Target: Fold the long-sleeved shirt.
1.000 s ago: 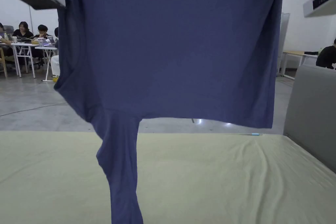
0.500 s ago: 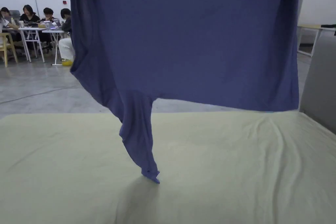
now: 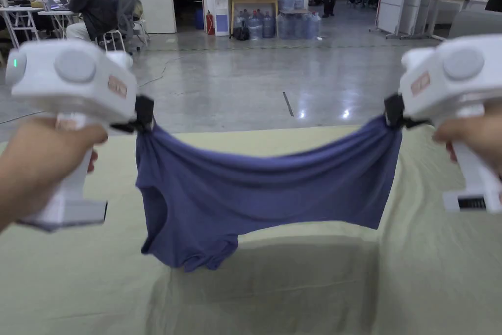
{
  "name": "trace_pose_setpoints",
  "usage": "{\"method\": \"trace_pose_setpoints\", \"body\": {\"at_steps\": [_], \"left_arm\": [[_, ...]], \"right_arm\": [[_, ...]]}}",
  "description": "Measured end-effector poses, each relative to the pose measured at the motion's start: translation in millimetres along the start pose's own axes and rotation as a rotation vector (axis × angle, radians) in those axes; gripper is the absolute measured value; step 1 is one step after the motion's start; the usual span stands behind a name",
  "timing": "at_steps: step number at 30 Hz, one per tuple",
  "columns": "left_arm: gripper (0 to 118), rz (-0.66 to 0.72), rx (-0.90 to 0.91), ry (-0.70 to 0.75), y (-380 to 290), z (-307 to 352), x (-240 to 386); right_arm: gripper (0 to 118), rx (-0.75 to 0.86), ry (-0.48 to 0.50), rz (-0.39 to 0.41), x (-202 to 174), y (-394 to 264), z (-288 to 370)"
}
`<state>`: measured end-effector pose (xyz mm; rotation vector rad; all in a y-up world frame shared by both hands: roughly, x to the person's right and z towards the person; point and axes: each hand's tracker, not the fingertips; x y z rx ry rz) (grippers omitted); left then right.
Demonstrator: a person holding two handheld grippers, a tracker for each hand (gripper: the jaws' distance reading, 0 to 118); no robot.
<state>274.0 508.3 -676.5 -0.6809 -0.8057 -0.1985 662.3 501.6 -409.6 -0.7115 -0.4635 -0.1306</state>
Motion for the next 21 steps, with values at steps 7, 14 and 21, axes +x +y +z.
{"method": "trace_pose_setpoints", "body": {"at_steps": [7,14,21], "left_arm": [[2,0.167,-0.156,-0.078,-162.3,18.4,-6.1],[2,0.134,-0.181,-0.162,-272.2,92.6,16.5],[2,0.208,-0.277,-0.216,-372.1,160.1,19.6]], "right_arm": [[6,-0.162,0.046,-0.078,9.0,-159.5,-0.9],[6,-0.221,0.088,-0.12,20.9,-290.0,45.0],[5,-0.243,0.09,-0.145,17.8,-396.2,124.9]]}}
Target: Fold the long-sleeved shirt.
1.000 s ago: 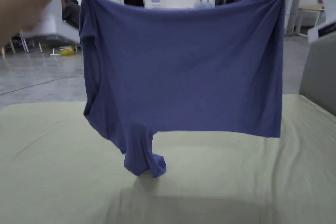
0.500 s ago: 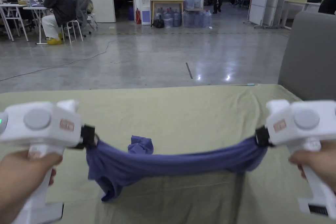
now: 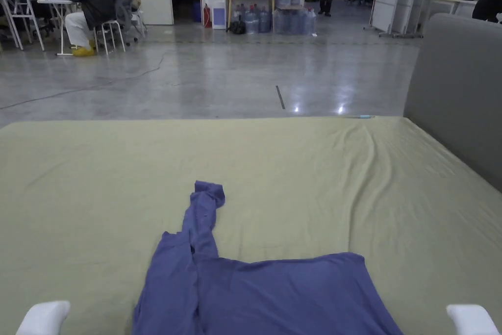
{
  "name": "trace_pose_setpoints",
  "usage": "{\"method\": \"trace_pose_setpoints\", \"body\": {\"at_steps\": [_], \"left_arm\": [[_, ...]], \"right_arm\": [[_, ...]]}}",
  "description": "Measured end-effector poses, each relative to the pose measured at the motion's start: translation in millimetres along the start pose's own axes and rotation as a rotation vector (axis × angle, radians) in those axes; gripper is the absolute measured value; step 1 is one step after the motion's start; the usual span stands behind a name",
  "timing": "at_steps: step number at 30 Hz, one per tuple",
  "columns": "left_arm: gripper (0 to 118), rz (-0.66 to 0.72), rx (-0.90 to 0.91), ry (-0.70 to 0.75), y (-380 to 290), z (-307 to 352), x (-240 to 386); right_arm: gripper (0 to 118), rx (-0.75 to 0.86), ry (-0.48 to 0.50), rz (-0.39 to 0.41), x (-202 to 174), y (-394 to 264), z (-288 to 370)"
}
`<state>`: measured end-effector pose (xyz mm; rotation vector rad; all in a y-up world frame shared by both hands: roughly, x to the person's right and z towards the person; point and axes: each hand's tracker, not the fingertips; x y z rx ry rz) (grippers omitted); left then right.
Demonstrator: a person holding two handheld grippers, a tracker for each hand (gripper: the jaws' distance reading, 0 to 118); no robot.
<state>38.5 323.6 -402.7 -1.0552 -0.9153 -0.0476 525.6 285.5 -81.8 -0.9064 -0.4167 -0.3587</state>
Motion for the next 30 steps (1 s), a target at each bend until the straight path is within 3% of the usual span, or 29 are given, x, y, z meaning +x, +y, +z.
{"method": "trace_pose_setpoints", "body": {"at_steps": [10,19,28,29,30], "left_arm": [[2,0.04,-0.104,0.049,-124.6,25.1,10.5],[2,0.185,-0.24,0.06,-152.0,-21.7,-14.3],[2,0.201,-0.351,0.134,-165.6,-60.1,-23.9],[2,0.211,-0.354,0.134,-166.8,-64.3,-24.7],[2,0.213,-0.358,0.135,-167.3,-68.2,-24.6]], "right_arm": [[6,-0.183,0.0,-0.035,-7.1,-115.9,26.5],[5,-0.388,-0.068,-0.023,-4.7,-120.7,-20.5],[6,-0.475,-0.093,-0.008,-5.7,-124.8,-53.0],[7,-0.482,-0.09,-0.008,-4.9,-123.6,-54.3],[19,-0.49,-0.083,-0.01,-3.2,-122.7,-53.4]]}}
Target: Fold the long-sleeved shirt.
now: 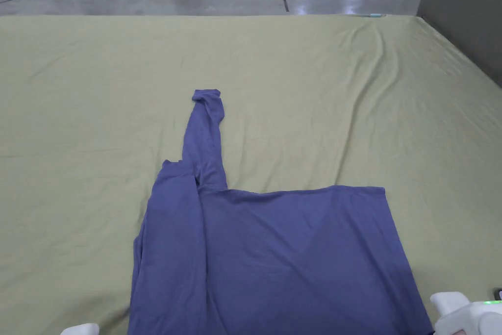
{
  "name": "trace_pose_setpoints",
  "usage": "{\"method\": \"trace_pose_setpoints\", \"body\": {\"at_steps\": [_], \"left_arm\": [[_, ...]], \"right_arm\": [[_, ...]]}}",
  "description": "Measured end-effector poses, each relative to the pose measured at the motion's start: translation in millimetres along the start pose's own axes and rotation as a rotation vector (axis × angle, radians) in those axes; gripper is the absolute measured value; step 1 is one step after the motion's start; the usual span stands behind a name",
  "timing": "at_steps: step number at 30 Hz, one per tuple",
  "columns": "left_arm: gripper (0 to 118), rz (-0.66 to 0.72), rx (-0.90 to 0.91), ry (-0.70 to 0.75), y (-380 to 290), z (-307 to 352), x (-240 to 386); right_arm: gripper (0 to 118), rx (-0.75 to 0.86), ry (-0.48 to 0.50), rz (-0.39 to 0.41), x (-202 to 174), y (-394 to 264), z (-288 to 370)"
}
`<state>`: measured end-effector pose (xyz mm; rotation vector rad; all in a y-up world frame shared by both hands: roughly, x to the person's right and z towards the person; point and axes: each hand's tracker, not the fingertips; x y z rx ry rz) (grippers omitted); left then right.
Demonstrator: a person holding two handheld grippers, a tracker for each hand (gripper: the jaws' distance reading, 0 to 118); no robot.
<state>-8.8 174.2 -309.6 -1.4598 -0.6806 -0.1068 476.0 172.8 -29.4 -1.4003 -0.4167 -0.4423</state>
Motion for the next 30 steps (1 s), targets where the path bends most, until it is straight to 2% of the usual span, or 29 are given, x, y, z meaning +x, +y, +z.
{"method": "trace_pose_setpoints", "body": {"at_steps": [1,2,3,4,5,6,7,11,13,14,15,16,17,20,22,26,28,30], "left_arm": [[6,0.004,-0.006,0.004,0.5,-2.2,0.6],[42,0.011,-0.011,0.001,2.6,1.5,3.6],[101,0.021,0.003,0.003,4.2,10.8,7.6],[118,0.022,0.062,0.005,5.4,24.7,12.6],[118,0.006,0.11,0.004,6.4,36.9,17.3],[118,0.011,0.24,0.007,10.2,59.4,18.6],[118,-0.004,0.247,-0.075,19.1,71.4,21.5],[118,0.024,0.325,-0.157,24.3,88.2,41.4],[118,0.035,0.269,-0.15,25.3,80.8,59.8],[111,0.027,0.23,-0.123,23.5,75.5,66.4],[65,0.018,0.236,-0.086,22.6,72.2,72.4],[0,-0.002,0.247,-0.042,22.5,66.3,82.2],[0,-0.057,0.226,-0.01,30.0,55.0,74.1],[0,0.003,0.201,-0.153,60.8,43.9,82.0],[0,-0.004,0.226,-0.117,104.2,42.8,89.5],[0,0.0,0.423,-0.058,235.0,40.2,106.0],[0,0.025,0.484,-0.044,309.2,32.5,115.2],[0,-0.01,0.498,-0.019,384.4,16.2,127.6]], "right_arm": [[47,-0.006,0.005,-0.003,1.5,3.1,3.7],[104,-0.01,0.008,-0.009,2.5,6.8,9.9],[118,0.014,0.009,-0.014,2.6,6.8,22.8],[116,0.067,-0.015,-0.006,2.0,5.2,38.2],[115,0.161,0.009,-0.012,-4.0,2.2,61.8],[117,0.218,-0.001,-0.003,-8.1,6.9,77.5],[117,0.261,0.011,-0.02,-10.2,6.5,95.4],[118,0.409,0.055,-0.028,-34.3,11.7,123.5],[117,0.426,0.069,-0.029,-54.6,15.9,119.3],[92,0.437,0.08,-0.016,-64.8,15.6,114.4],[40,0.434,0.081,-0.002,-74.3,16.4,109.3],[3,0.412,0.089,0.021,-76.1,20.5,89.1],[3,0.389,0.117,0.016,-82.6,19.3,84.4],[3,0.366,0.259,0.057,-108.4,21.9,70.3],[3,0.36,0.286,0.079,-119.3,28.2,66.9],[3,0.372,0.326,0.114,-135.0,41.0,63.6],[3,0.384,0.335,0.122,-138.9,46.3,63.2],[3,0.4,0.343,0.118,-139.5,52.0,62.5]]}}
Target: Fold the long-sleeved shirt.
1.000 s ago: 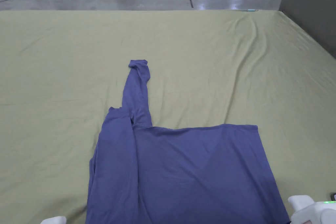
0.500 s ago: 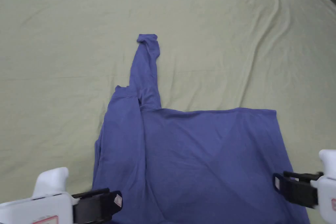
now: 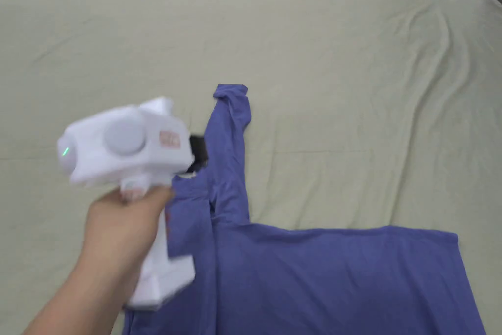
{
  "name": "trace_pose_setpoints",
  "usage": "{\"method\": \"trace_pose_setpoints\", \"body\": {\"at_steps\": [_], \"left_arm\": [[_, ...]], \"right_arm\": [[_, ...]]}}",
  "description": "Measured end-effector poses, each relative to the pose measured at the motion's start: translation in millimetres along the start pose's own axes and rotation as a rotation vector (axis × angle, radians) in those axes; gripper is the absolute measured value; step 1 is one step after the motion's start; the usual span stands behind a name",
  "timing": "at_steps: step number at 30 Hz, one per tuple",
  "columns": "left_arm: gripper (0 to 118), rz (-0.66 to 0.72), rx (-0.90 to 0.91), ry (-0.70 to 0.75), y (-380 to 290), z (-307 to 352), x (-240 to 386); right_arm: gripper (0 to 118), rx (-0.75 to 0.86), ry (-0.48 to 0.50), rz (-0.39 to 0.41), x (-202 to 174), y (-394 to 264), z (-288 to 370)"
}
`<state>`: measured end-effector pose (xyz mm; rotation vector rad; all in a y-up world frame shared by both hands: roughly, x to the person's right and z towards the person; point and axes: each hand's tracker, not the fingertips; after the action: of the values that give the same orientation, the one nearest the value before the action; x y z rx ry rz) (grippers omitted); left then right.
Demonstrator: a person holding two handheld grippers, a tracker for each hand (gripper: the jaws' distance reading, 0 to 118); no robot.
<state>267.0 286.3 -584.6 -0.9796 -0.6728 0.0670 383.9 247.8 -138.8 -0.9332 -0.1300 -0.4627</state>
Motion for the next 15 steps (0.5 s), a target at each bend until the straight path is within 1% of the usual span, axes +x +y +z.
{"method": "trace_pose_setpoints", "body": {"at_steps": [2,3,4,5,6,7,8,9,10,11,14,15], "left_arm": [[0,-0.063,-0.046,0.039,47.9,-52.8,10.5],[0,-0.101,-0.069,0.066,57.7,-70.7,22.2],[0,-0.093,-0.08,0.052,71.5,-95.4,26.1],[17,-0.099,-0.098,0.08,81.3,-117.6,28.8],[77,-0.063,-0.101,0.068,94.2,-139.0,25.9],[77,-0.057,-0.107,0.103,105.2,-155.0,24.8],[100,-0.077,-0.096,0.156,112.3,-170.4,27.4],[118,-0.096,-0.143,0.162,116.2,-188.4,28.0],[118,-0.187,-0.044,0.173,125.2,-194.3,32.0],[118,-0.108,-0.102,0.162,116.8,-205.3,27.4],[118,-0.134,-0.141,0.214,105.9,-233.1,28.9],[118,-0.132,-0.142,0.226,153.5,-272.0,10.5]], "right_arm": [[3,0.008,-0.002,0.003,-0.1,4.1,-4.1],[3,0.011,-0.01,-0.001,0.6,5.6,-6.8],[3,0.011,-0.012,-0.004,2.0,6.6,-9.3],[3,0.008,-0.009,-0.007,3.9,7.2,-11.9],[3,0.003,-0.007,-0.012,5.3,6.8,-14.3],[3,-0.004,-0.005,-0.019,7.2,5.3,-16.4],[3,-0.015,-0.003,-0.026,9.6,3.4,-19.0],[3,-0.03,-0.005,-0.033,11.7,1.2,-21.5],[3,-0.043,-0.009,-0.038,13.9,-0.7,-23.9],[3,-0.052,-0.015,-0.043,16.8,-3.4,-25.7],[3,-0.08,-0.027,-0.061,22.7,-7.8,-26.8],[3,-0.082,-0.025,-0.065,24.0,-8.7,-25.6]]}}
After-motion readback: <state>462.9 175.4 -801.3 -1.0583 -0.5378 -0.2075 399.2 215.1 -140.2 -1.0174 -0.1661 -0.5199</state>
